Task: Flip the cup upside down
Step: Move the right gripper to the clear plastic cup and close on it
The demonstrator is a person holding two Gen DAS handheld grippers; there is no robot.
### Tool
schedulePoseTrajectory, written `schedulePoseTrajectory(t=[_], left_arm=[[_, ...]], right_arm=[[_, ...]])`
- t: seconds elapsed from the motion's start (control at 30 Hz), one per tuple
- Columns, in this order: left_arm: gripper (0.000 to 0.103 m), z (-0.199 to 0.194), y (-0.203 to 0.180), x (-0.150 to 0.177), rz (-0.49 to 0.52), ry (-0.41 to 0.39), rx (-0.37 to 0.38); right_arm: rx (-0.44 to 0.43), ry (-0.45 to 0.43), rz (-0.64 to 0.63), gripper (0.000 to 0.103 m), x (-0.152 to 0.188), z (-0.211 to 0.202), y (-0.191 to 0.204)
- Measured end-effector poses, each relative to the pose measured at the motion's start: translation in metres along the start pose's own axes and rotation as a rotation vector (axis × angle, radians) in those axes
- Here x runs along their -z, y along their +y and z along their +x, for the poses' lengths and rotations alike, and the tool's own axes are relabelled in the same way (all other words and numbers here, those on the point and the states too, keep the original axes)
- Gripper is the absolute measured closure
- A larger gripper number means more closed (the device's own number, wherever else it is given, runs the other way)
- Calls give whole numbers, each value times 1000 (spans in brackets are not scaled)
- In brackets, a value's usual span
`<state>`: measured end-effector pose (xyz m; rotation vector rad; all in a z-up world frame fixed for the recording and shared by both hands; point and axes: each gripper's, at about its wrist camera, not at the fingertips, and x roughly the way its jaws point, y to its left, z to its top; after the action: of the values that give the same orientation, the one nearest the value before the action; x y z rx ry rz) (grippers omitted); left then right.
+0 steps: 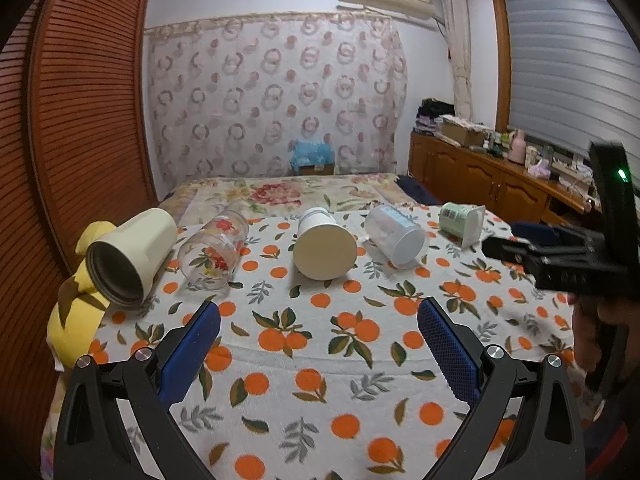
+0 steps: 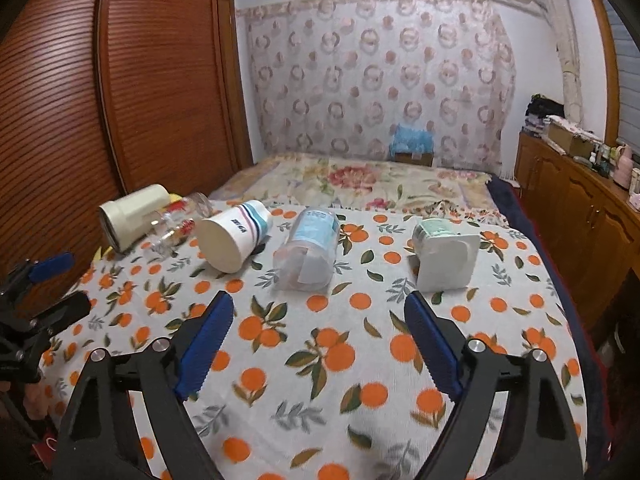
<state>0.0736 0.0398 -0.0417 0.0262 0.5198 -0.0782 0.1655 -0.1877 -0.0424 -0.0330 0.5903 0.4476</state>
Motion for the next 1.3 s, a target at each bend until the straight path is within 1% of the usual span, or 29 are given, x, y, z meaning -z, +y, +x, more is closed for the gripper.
schedulePoseTrajectory(t=[0.1, 0.17, 0.2, 0.3, 0.5, 0.6, 0.67, 0.77, 0.83, 0.87, 0.9, 0.93, 1.1, 1.2, 1.3], left_arm=[[8, 12, 2, -2, 25, 14, 2], [8, 20, 4, -3, 23, 24, 18], [8, 25, 6, -3, 19, 30, 33], [8, 39, 10, -3, 15, 56, 46], [8, 69, 14, -6, 34, 115, 59], [8, 72, 14, -9, 51, 118, 64], [8, 72, 13, -12, 56, 121, 87], [8, 71, 12, -15, 59, 121, 95], [8, 70, 12, -17, 61, 118, 96], [8, 69, 12, -18, 59, 117, 99], [8, 69, 11, -19, 58, 116, 102], [8, 67, 11, -19, 54, 116, 105], [8, 59, 14, -20, 45, 116, 94], [8, 49, 17, -20, 33, 109, 86], [8, 38, 21, -15, 12, 120, 75]], right_arm=[[-7, 37, -3, 17, -12, 20, -4], [-8, 62, -6, 17, -20, 33, -5], [-5, 66, -7, 17, -22, 37, -5], [19, 89, -21, 18, -30, 55, -6], [14, 164, -5, 23, -47, 96, -9], [7, 203, -4, 24, -57, 115, -7], [1, 232, 4, 24, -61, 127, -6], [-17, 276, 22, 24, -67, 142, -4], [-39, 316, 28, 26, -66, 150, -1], [-40, 331, 30, 30, -65, 153, 1], [-42, 343, 32, 38, -63, 154, 1], [-48, 353, 35, 44, -62, 155, 3], [-61, 350, 44, 44, -54, 136, 4], [-80, 329, 36, 44, -48, 112, 8], [-104, 306, 36, 44, -38, 83, 13]])
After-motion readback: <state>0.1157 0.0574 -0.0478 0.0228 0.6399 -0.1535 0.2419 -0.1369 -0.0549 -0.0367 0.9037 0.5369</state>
